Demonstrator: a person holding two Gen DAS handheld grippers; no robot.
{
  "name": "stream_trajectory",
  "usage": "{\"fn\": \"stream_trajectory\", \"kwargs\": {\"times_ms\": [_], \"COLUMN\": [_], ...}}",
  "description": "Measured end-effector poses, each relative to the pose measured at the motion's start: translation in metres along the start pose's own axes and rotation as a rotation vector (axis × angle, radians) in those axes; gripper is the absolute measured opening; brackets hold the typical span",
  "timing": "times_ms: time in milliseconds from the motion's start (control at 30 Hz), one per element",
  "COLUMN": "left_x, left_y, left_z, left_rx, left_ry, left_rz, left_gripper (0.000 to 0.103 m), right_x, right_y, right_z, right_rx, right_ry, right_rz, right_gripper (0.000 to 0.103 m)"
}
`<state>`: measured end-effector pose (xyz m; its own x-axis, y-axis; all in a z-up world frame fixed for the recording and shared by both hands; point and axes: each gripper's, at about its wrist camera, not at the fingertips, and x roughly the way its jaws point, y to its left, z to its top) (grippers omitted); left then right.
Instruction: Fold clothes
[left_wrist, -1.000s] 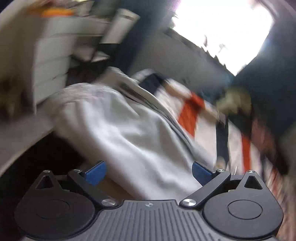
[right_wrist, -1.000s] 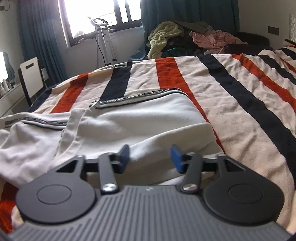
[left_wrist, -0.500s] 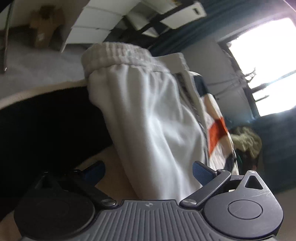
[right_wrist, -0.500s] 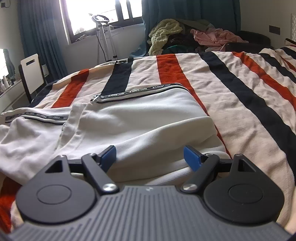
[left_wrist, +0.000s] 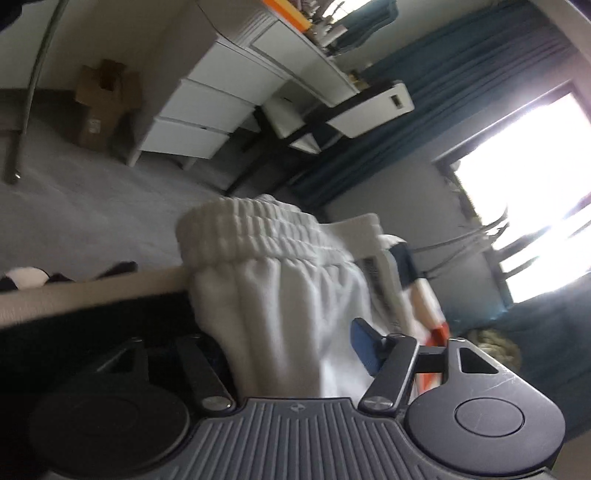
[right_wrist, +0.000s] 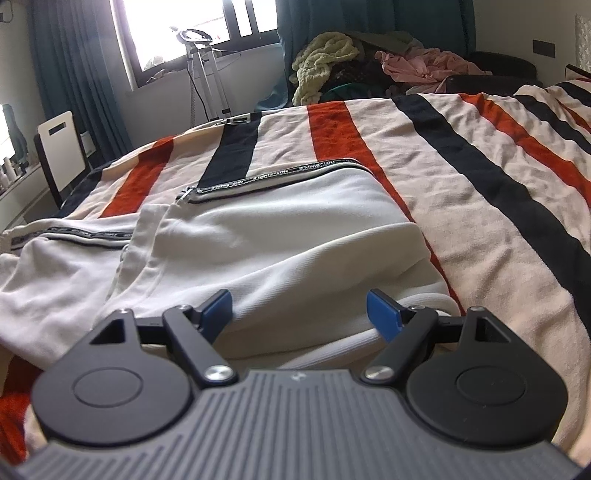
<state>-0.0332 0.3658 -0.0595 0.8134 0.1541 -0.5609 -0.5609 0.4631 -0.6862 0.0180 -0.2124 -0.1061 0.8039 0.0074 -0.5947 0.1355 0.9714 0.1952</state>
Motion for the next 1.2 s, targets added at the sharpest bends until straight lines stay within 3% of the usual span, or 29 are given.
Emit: {"fn": "stream_trajectory", "kwargs": {"times_ms": [33,100,200,300,400,600,767,933,1133,1200], "left_x": [0.003,0.005,0.0,-0.01,-0.034,-0.085,-0.108,-0.121,-0.107,-0.088], "left_y": [0.001,-0.003,-0.017,-0.056,-0.094,-0.163,-0.234,-0.292,-0.307,-0.303], "left_z": [-0.001,-0.002,-0.001,-0.007,-0.025,-0.073,-0.145,-0.245,-0.383,-0.427], "left_rx": [0.021,0.085,0.186,0.347,0.475,0.551,0.644,0.778,0.961,1.065], "left_ry": [-0.005,-0.015,-0.06,-0.17,-0.295,-0.472,-0.579,-0.658,-0.644,-0.595], "left_rz": [0.012,0.033,0.059,0.048,-0.016,-0.105,-0.189,-0.298,-0.403,-0.416], "left_gripper": [0.052,0.029,0.02,0.016,0.015,0.015,0.013,0.013,0.012,0.011], "right_x": [0.001,0.006,0.01,0.008,0.007,-0.006,-0.016,-0.02,-0.026,-0.028], "right_y": [0.0,0.001,-0.001,-0.002,-0.006,-0.02,-0.041,-0.068,-0.115,-0.136], "right_z": [-0.001,-0.006,-0.011,-0.01,-0.014,-0.004,0.002,0.009,0.011,0.01], "right_rx": [-0.004,-0.024,-0.017,-0.012,-0.012,0.091,0.199,0.327,0.531,0.62], "right_ry": [0.002,0.026,0.036,0.027,0.001,-0.041,-0.082,-0.111,-0.159,-0.165], "right_rz": [-0.002,-0.008,-0.004,-0.001,0.011,0.016,-0.043,-0.126,-0.232,-0.255], "right_gripper": [0.082,0.082,0.082,0.082,0.081,0.082,0.082,0.082,0.082,0.082]}}
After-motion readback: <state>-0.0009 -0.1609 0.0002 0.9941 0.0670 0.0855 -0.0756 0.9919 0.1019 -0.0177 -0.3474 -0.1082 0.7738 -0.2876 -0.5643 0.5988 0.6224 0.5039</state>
